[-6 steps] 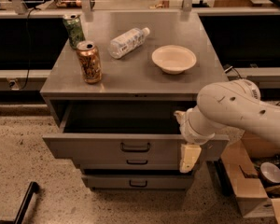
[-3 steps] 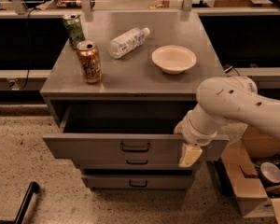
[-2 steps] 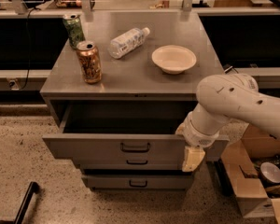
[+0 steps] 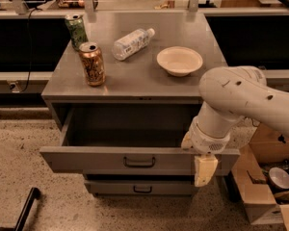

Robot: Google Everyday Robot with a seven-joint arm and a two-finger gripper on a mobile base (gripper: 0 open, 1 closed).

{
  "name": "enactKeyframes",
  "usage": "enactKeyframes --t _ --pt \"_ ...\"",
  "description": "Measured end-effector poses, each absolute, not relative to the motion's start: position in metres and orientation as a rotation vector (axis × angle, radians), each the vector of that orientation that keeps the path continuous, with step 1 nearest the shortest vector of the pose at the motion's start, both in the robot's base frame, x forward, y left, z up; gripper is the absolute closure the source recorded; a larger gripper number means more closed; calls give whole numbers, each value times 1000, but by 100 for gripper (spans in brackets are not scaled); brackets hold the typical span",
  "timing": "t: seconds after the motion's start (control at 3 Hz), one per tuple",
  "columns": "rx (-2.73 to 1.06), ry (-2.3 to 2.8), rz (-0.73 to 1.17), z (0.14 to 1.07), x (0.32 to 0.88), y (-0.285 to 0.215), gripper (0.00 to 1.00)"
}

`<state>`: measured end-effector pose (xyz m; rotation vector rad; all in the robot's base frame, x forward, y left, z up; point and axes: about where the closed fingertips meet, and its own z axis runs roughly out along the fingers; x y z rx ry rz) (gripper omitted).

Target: Open top drawer

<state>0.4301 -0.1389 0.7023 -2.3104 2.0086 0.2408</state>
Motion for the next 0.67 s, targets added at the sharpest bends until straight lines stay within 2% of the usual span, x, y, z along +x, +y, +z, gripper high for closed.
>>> enactKeyframes --t 0.67 --pt "-2344 1973 386 714 407 -138 30"
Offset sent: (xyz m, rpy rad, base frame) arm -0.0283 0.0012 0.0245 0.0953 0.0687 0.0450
